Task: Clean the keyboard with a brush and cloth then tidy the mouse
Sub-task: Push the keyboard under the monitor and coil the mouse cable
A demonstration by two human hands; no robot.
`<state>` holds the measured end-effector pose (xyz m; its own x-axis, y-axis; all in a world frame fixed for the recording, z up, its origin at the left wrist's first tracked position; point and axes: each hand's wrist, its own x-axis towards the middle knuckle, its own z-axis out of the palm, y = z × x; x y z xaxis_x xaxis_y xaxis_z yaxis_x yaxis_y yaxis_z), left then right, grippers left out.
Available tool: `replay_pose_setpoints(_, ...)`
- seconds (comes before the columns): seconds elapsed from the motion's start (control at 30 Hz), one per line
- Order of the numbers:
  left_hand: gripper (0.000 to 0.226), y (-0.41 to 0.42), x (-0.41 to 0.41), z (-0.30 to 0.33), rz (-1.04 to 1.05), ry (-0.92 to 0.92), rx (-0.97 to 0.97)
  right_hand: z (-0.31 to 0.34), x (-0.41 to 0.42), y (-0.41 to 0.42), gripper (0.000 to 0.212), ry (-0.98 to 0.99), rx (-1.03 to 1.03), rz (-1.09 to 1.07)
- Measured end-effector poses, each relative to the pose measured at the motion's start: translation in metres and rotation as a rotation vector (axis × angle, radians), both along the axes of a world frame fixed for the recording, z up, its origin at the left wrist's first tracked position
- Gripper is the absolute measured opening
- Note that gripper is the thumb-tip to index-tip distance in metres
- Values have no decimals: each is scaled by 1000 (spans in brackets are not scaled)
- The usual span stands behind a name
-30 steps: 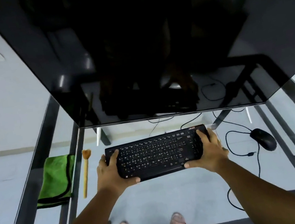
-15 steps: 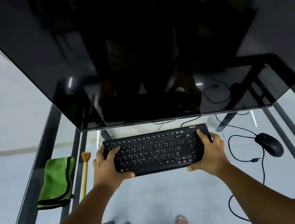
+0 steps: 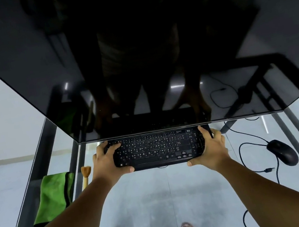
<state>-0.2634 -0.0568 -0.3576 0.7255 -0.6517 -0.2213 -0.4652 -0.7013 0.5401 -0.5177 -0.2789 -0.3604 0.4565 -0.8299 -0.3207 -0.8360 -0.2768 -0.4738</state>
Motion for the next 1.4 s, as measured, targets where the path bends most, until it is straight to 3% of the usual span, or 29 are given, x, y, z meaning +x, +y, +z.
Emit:
replay_pose_setpoints(0.73,86,2,-2,-18,-46,-31,40,-13,-2,7,131,56,-86,6)
replay_pose_setpoints(1.4,79,1,-25,-16,-98,-184,207,-22,-24,24,103,-46,-97,18)
